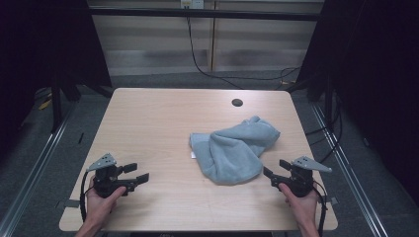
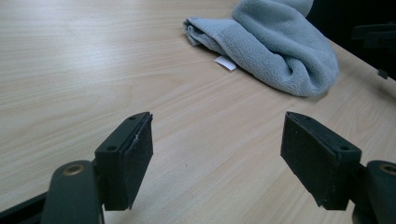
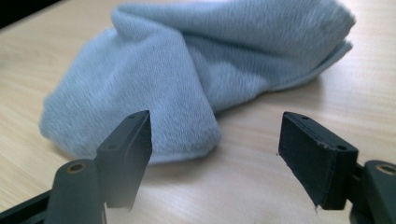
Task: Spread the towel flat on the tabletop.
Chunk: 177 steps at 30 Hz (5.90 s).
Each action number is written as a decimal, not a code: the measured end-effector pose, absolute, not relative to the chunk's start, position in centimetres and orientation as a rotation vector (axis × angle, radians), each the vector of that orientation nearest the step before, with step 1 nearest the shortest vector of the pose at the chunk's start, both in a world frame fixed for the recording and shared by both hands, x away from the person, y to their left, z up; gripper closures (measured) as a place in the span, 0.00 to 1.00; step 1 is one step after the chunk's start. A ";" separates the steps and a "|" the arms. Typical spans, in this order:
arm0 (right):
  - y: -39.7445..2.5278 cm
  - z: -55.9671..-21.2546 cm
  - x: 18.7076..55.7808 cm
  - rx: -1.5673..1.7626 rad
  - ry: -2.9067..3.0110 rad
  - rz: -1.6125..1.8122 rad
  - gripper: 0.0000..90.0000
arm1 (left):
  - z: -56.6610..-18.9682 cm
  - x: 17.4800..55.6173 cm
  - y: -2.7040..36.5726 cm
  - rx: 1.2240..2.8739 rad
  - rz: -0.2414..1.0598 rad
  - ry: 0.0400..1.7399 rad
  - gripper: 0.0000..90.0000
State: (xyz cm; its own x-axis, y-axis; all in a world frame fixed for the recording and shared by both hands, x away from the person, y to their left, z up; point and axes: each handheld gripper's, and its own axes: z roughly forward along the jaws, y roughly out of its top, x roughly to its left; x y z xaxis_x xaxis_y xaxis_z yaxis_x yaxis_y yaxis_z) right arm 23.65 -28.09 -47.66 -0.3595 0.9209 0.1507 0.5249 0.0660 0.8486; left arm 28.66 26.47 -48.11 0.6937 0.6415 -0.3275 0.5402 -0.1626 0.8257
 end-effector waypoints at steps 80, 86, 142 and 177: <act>-18.0 -43.7 30.4 1.225 2.272 1.382 0.42 | -49.6 31.1 23.5 1.967 0.065 0.902 0.36; -17.0 -45.2 32.3 1.235 2.316 1.330 0.38 | -50.0 31.1 22.7 2.001 0.088 0.898 0.35; -15.8 -46.9 36.0 1.189 2.452 1.249 0.95 | -49.0 32.5 21.7 1.939 0.036 0.832 0.94; -24.0 -31.7 30.8 1.030 1.973 1.481 0.96 | -36.6 31.9 25.2 1.663 0.231 0.707 0.95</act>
